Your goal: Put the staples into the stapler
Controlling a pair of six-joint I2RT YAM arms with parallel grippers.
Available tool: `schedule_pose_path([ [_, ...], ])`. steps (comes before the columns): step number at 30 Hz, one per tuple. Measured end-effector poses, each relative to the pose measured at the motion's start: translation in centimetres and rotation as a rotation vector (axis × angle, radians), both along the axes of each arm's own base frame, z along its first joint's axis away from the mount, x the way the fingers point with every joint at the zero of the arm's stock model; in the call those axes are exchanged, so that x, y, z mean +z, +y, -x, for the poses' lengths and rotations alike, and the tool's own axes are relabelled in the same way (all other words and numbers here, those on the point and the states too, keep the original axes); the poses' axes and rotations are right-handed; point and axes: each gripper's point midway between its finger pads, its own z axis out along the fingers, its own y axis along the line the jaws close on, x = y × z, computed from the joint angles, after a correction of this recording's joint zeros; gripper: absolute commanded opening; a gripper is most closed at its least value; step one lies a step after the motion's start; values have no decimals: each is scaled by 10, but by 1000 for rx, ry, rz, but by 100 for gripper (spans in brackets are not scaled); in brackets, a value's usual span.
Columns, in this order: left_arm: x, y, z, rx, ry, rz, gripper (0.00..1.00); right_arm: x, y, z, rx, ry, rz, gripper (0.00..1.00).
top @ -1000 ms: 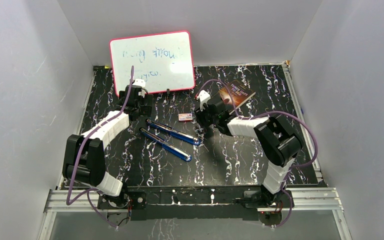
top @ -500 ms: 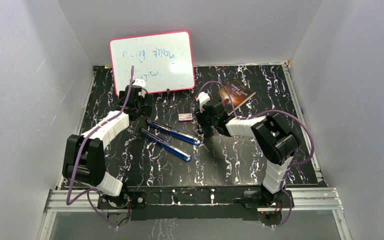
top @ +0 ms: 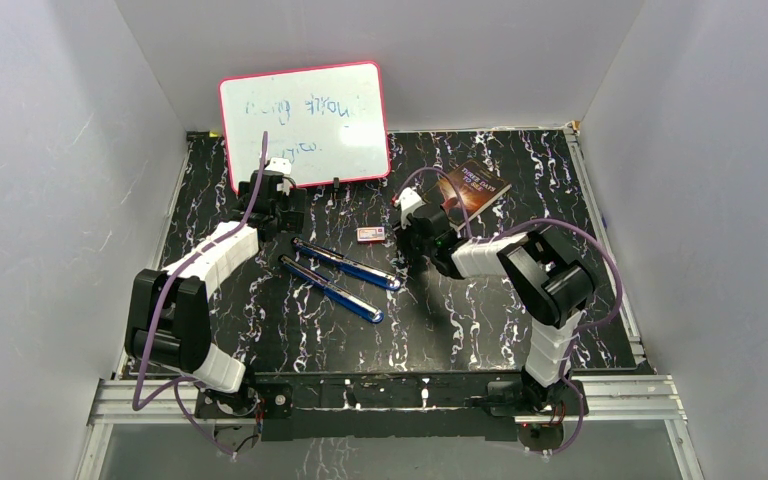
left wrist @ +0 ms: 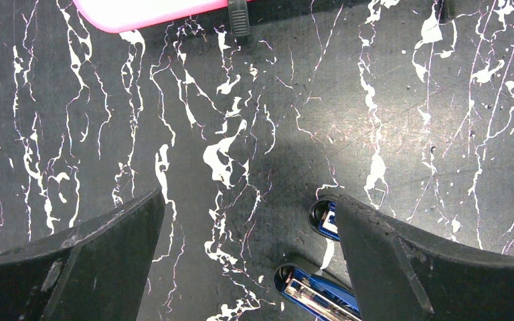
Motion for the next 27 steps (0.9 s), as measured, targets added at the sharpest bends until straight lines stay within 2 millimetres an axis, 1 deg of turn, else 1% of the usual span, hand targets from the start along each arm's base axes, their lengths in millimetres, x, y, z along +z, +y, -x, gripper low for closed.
schedule_pose_path([
  [3,0,0,0,0,0,0,98,0,0,0,-6,-18,-15,28],
  [15,0,0,0,0,0,0,98,1,-4,0,-21,-97,-70,0],
  [18,0,0,0,0,0,0,98,4,-8,7,-7,-91,-55,0],
  [20,0,0,0,0,0,0,98,15,-9,11,14,-96,-56,0],
  [21,0,0,0,0,0,0,98,25,-7,13,30,-106,-68,0],
  [23,0,0,0,0,0,0,98,52,-1,16,67,-138,-110,0],
  [25,0,0,0,0,0,0,98,75,7,19,109,-164,-144,0],
  [27,0,0,0,0,0,0,98,92,21,22,163,-172,-155,0],
])
